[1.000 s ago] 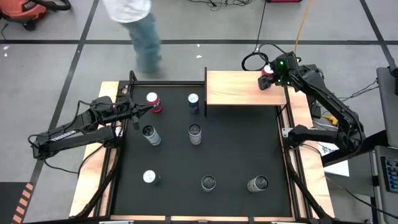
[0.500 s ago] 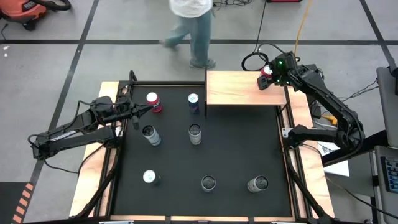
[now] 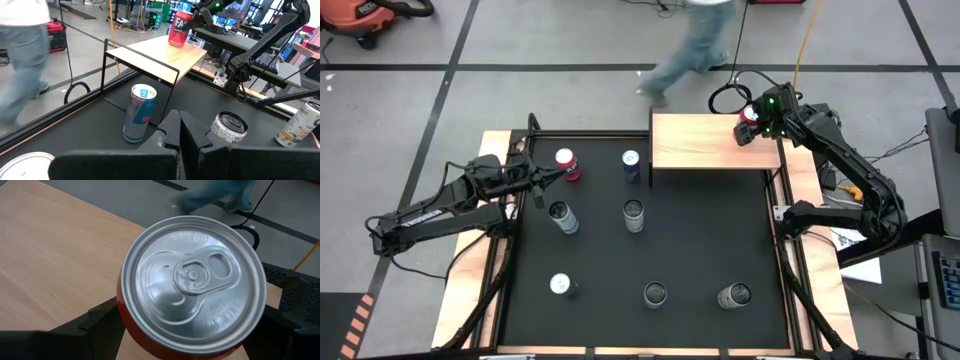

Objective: Place canned beverage on shelf
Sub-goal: Put the right red soda can on the shelf

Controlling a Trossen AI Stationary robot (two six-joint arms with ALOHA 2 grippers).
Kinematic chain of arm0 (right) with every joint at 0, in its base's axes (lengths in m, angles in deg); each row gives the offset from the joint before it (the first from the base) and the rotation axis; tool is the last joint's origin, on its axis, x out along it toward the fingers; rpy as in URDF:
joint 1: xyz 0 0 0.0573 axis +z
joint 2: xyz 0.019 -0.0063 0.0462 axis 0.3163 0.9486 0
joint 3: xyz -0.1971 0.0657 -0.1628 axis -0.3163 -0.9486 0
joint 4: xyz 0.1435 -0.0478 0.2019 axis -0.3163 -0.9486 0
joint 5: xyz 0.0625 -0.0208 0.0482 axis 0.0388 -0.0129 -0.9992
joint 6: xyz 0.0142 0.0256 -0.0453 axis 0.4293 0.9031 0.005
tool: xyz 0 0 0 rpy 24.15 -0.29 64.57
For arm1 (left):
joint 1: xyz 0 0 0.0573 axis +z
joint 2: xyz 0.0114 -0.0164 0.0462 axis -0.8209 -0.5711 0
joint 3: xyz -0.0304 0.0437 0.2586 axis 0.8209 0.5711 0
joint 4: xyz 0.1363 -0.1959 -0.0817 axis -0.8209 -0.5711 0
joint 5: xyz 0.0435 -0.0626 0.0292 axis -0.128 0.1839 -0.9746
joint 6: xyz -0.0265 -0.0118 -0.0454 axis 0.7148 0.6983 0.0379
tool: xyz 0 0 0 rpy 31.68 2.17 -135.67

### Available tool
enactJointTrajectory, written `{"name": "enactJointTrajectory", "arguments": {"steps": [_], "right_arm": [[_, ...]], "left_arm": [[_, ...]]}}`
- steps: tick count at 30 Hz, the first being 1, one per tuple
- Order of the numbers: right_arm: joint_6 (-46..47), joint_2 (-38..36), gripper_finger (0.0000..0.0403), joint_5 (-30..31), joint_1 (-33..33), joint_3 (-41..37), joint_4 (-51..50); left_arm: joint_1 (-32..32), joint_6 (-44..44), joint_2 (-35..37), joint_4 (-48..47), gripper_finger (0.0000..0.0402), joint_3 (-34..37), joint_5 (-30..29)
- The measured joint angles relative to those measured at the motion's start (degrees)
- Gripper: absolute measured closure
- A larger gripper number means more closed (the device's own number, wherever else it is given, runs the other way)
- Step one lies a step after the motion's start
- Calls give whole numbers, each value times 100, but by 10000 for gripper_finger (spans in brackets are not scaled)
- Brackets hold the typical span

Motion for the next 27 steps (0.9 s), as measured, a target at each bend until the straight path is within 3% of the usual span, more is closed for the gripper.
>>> {"name": "enactJointTrajectory", "arguments": {"steps": [27], "right_arm": [[-198, 0, 89, -138, 0, 4, -8]], "left_arm": [[1, -4, 0, 0, 401, 0, 1]]}}
